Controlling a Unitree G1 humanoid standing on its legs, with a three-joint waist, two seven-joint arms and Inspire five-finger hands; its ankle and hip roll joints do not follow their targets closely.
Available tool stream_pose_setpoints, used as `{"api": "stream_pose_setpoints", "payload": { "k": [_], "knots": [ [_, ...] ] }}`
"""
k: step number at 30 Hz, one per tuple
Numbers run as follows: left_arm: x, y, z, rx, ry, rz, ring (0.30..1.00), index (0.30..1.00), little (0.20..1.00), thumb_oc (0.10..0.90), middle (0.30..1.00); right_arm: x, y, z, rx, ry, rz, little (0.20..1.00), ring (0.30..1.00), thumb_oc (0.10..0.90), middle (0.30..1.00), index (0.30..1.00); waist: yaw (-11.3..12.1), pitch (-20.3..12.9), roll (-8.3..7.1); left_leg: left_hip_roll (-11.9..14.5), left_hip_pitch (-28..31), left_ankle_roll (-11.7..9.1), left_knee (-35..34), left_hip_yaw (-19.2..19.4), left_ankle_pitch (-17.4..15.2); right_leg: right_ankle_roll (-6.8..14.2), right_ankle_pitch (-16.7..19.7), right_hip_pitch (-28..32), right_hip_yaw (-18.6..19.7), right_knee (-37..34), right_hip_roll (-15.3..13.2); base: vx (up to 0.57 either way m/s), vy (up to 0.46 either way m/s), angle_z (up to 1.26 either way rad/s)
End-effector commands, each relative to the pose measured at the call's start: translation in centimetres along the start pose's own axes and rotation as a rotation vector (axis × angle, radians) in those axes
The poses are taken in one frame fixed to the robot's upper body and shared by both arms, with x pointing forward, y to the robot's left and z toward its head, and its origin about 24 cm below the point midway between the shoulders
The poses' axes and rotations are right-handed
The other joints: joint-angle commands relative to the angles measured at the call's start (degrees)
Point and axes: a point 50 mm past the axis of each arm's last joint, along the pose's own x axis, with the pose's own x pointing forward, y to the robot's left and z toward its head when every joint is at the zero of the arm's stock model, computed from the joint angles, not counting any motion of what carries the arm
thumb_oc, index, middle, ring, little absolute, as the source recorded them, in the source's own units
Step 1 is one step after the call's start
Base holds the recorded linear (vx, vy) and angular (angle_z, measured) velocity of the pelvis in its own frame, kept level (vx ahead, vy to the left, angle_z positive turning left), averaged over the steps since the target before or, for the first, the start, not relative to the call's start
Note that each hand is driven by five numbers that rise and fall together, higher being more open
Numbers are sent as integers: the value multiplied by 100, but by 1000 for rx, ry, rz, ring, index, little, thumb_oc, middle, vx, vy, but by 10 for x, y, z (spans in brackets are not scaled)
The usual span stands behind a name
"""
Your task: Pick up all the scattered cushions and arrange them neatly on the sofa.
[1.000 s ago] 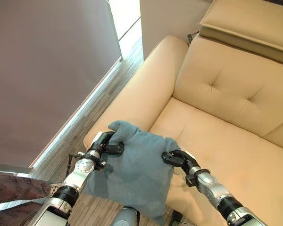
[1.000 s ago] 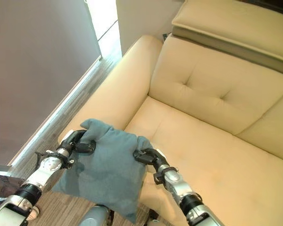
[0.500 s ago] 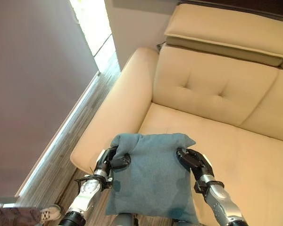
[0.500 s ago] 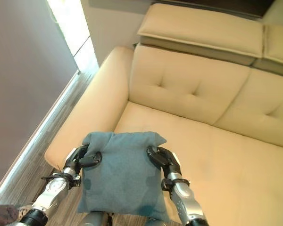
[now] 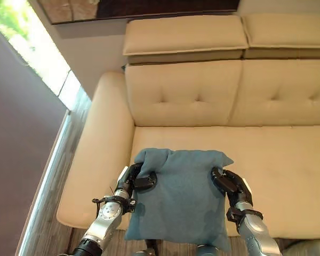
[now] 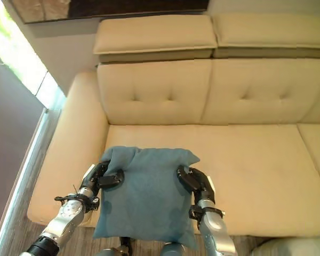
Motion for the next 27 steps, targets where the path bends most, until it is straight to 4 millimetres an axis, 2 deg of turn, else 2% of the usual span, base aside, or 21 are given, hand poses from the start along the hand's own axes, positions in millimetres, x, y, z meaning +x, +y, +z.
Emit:
{"api": "stream_pose_setpoints", "payload": {
  "k": [1,5,6,8,10,11,12,13,15,16,18,19,20,22,27],
  "knots": [
    [18,-19,69,-13,-306,-92,300,300,300,400,300,14,30,67,40,-314,111,300,300,400,300,300,244,-220,111,237,387,-160,65,-177,-917,328,-453,-93,-1145,1148,-625,-17,-205,-103],
    [14,-16,61,-36,-281,-73,300,300,300,400,300,8,25,53,47,-266,102,300,300,400,300,300,204,-296,83,413,413,-285,73,-160,-780,201,-658,-19,-1031,1117,-443,34,-282,-45],
    [12,-16,55,-46,-259,-63,300,300,300,400,300,6,25,47,51,-245,115,300,300,400,300,300,154,-316,109,604,398,-389,181,-150,-716,78,-782,43,-1012,1057,-249,3,-346,-18],
    [11,-15,54,-53,-260,-55,300,300,300,400,300,4,24,45,48,-238,117,300,300,400,300,300,127,-284,128,816,262,-475,658,-124,-733,-71,-888,152,-1023,967,-74,-22,-377,-22],
    [9,-16,53,-70,-262,-53,300,300,300,400,300,3,21,44,45,-236,114,300,300,400,300,300,133,-184,81,1046,60,-521,1308,-135,-654,-243,-997,284,-951,902,84,-25,-261,-19],
    [9,-16,53,-70,-262,-53,300,300,300,400,300,3,21,44,45,-236,114,300,300,400,300,300,130,-184,86,1055,49,-525,1327,-142,-663,-247,-997,285,-955,900,92,22,-210,-18],
    [8,-17,51,-99,-256,-46,300,300,300,400,300,2,19,42,29,-224,114,300,300,400,300,300,171,-116,68,1090,-97,-470,1794,-206,-523,-369,-1059,386,-937,863,166,31,-155,-19],
    [7,-17,52,-108,-263,-44,300,300,300,400,300,2,18,41,27,-221,116,300,300,400,300,300,205,-86,64,1017,-222,-450,1936,-324,-465,-387,-1069,439,-945,831,175,36,-170,-22],
    [6,-17,55,-121,-280,-41,300,300,300,400,300,3,17,40,19,-212,104,300,300,400,300,300,369,-48,30,490,-699,-366,1854,-765,-640,-371,-1097,531,-896,754,168,57,-56,-14],
    [5,-18,56,-132,-285,-41,300,300,300,400,300,3,17,40,24,-212,105,300,300,400,300,300,448,-42,36,330,-830,-380,1616,-876,-555,-346,-1109,606,-894,716,211,116,-21,-14],
    [5,-18,55,-126,-280,-41,300,300,300,400,300,3,16,38,21,-210,90,300,300,400,300,300,486,-82,53,320,-979,-474,1128,-743,-340,-279,-1230,806,-944,671,277,179,4,-11],
    [5,-18,55,-126,-282,-38,300,300,300,400,300,3,16,38,22,-209,85,300,300,400,300,300,520,-95,75,331,-1041,-446,956,-692,-184,-281,-1169,774,-955,675,290,185,57,3],
    [4,-16,54,-120,-282,-32,300,300,300,400,300,3,17,36,21,-205,91,300,300,400,300,300,540,-123,98,317,-887,-409,683,-717,-203,-236,-1214,801,-913,726,294,160,116,3],
    [2,-16,49,-107,-267,-26,300,300,300,400,300,2,20,34,22,-199,98,300,300,400,300,300,549,-246,136,161,-805,-330,550,-949,-186,-172,-1245,909,-914,746,273,225,129,-8],
    [-1,-10,39,-74,-222,2,300,300,300,400,300,-1,28,27,30,-172,124,300,300,400,300,300,554,-468,66,-61,-543,-152,473,-923,-354,-27,-1207,999,-885,779,33,192,178,6]
  ]
}}
